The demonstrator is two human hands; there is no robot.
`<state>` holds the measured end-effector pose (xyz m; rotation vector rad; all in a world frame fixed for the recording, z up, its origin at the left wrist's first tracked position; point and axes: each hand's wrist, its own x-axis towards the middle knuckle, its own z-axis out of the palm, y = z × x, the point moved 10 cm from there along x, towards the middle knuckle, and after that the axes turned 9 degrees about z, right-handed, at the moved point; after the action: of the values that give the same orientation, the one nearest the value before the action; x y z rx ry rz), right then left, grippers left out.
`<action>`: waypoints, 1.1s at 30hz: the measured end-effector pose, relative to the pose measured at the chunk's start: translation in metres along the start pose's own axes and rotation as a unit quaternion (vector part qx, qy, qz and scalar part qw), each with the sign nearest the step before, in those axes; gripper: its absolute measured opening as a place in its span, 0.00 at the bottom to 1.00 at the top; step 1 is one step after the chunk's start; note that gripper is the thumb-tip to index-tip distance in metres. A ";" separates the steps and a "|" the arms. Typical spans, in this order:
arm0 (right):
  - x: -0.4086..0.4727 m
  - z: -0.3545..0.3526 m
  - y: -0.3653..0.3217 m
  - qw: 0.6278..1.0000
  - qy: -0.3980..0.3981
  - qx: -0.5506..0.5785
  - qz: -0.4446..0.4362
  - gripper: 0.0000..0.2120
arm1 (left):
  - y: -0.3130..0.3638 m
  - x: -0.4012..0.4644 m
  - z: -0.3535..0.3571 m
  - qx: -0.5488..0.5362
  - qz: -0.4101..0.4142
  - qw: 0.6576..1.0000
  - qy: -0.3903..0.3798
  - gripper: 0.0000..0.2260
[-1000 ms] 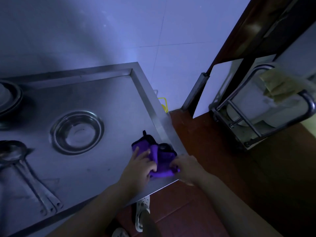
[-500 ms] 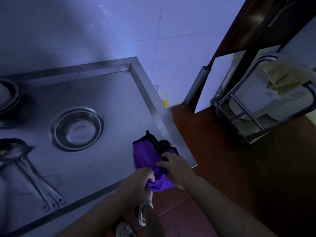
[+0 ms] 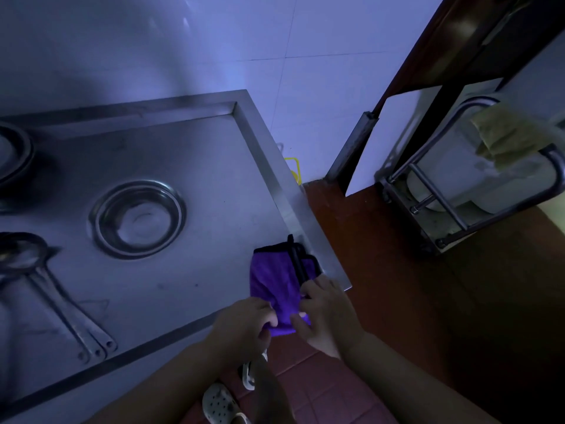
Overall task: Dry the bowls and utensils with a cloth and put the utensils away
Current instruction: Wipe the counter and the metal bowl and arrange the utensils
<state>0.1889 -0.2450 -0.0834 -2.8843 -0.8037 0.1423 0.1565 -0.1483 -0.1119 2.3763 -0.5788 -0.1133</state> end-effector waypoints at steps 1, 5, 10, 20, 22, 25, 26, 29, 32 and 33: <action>0.003 0.005 -0.002 1.000 0.002 0.006 0.013 0.11 | -0.002 -0.002 -0.003 -0.002 -0.003 1.000 0.007 0.06; 0.026 0.049 -0.019 0.996 -0.059 0.028 0.069 0.23 | -0.029 -0.006 -0.023 -0.006 -0.074 0.996 0.057 0.08; 0.053 0.109 -0.013 0.979 -0.164 -0.091 0.085 0.31 | -0.075 -0.015 -0.036 0.051 -0.174 0.982 0.045 0.08; 0.153 0.117 -0.002 0.984 -0.129 -0.112 0.055 0.37 | -0.149 -0.001 -0.055 0.105 -0.266 0.958 0.000 0.24; 0.175 0.112 -0.009 0.989 -0.102 -0.109 0.018 0.37 | -0.169 0.007 -0.065 0.108 -0.288 0.952 0.003 0.25; 0.210 0.105 -0.022 0.991 -0.074 -0.098 -0.048 0.36 | -0.195 0.020 -0.083 0.124 -0.326 0.937 0.001 0.29; 0.224 0.107 -0.025 0.991 -0.073 -0.096 -0.067 0.36 | -0.205 0.026 -0.088 0.136 -0.337 0.932 -0.007 0.30; 0.263 0.113 -0.035 0.986 -0.080 -0.097 -0.107 0.38 | -0.228 0.048 -0.099 0.168 -0.358 0.918 -0.027 0.36; 0.311 0.118 -0.043 0.982 -0.087 -0.104 -0.133 0.39 | -0.253 0.070 -0.107 0.170 -0.386 0.906 -0.047 0.41; 0.328 0.117 -0.045 0.981 -0.085 -0.103 -0.138 0.38 | -0.260 0.077 -0.109 0.171 -0.393 0.902 -0.057 0.43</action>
<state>0.4304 -0.0226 -0.2089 -2.9373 -1.3139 0.2929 0.3487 0.0584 -0.1893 2.8213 0.3852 -0.5455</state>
